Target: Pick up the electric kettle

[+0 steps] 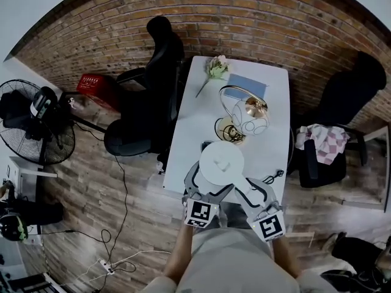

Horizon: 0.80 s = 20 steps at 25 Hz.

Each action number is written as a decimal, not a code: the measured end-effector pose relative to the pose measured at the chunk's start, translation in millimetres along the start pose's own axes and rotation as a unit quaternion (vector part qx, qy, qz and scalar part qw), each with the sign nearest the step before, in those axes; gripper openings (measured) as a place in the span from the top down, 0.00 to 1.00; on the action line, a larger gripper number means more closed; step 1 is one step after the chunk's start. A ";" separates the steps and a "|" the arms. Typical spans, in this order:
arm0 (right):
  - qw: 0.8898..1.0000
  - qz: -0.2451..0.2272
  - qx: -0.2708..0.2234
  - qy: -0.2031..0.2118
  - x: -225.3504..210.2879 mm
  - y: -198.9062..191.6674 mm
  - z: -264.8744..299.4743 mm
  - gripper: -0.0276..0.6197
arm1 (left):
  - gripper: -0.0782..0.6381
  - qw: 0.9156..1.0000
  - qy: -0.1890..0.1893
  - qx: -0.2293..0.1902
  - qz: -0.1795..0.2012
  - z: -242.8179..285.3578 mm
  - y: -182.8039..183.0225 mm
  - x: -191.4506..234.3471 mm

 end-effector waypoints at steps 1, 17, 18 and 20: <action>1.000 -0.001 0.001 -0.008 2.9 2.0 -3.0 0.71 | 0.10 1.000 -0.005 -0.001 0.002 -2.3 0.4 -1.4; 0.983 -0.005 0.015 -0.184 49.1 22.4 -84.9 0.71 | 0.10 0.983 -0.171 -0.049 0.038 -14.0 33.3 -73.3; 0.981 -0.005 0.017 -0.194 50.4 23.2 -90.3 0.71 | 0.10 0.981 -0.182 -0.051 0.038 -13.3 35.3 -79.3; 0.977 -0.003 0.021 -0.213 52.2 24.3 -100.8 0.71 | 0.10 0.978 -0.198 -0.052 0.043 -11.9 38.6 -89.8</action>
Point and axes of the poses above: the fingertips, and each gripper's own axes: z forward along the fingers, x to its left, y out of its top, the point moved 5 cm from there along -z, backward along the fingers, and after that the axes turned 9 degrees about -x, right-handed, at the moved point
